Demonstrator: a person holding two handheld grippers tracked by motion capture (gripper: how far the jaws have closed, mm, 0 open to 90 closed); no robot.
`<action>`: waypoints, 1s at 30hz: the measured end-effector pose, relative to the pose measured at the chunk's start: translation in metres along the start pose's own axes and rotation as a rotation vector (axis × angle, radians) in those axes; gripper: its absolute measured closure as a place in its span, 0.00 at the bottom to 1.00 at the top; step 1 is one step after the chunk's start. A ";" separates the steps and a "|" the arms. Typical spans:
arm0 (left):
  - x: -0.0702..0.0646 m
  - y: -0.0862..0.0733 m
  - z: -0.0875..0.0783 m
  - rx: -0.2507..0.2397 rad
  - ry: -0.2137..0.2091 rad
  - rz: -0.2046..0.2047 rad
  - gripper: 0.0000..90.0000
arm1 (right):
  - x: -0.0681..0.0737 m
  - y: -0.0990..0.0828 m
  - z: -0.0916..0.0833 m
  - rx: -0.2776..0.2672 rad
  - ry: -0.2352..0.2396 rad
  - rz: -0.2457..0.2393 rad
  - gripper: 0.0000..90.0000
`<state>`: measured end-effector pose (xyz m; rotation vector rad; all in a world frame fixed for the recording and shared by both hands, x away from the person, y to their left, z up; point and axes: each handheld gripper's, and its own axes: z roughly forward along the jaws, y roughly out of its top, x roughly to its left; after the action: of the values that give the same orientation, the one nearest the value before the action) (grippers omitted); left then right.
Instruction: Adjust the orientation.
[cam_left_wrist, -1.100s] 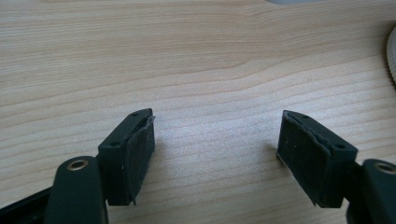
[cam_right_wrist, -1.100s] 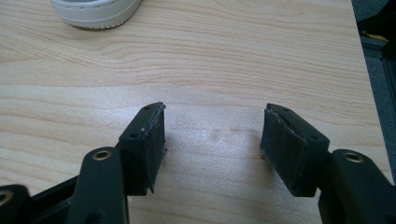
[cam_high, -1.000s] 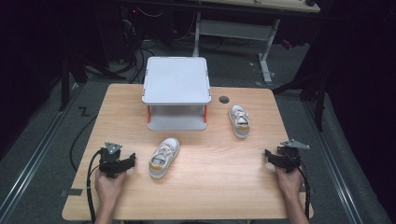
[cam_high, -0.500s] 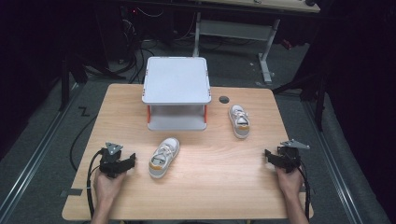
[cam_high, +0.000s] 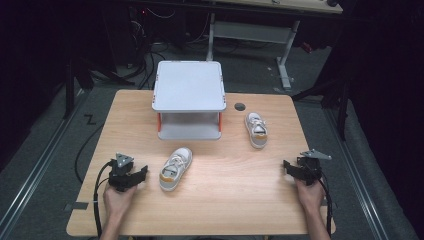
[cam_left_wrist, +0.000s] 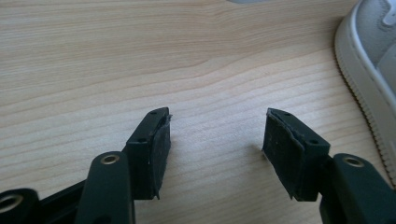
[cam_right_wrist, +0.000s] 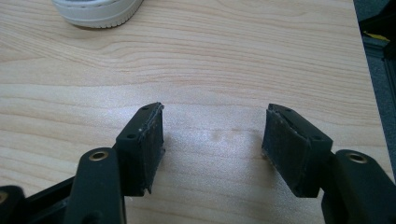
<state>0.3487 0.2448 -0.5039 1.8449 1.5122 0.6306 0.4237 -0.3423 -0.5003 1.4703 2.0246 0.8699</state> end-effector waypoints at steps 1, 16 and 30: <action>-0.001 0.000 -0.001 0.002 -0.006 0.002 0.46 | 0.000 0.000 0.000 0.000 -0.001 0.000 0.42; -0.018 0.012 -0.029 -0.043 -0.086 0.017 0.48 | 0.000 0.000 0.000 0.001 -0.001 0.000 0.42; -0.047 0.037 -0.038 -0.038 -0.167 0.100 0.54 | 0.000 0.000 0.000 0.001 -0.001 0.000 0.41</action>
<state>0.3351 0.2015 -0.4490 1.9039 1.2979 0.5327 0.4236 -0.3422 -0.5003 1.4710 2.0248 0.8677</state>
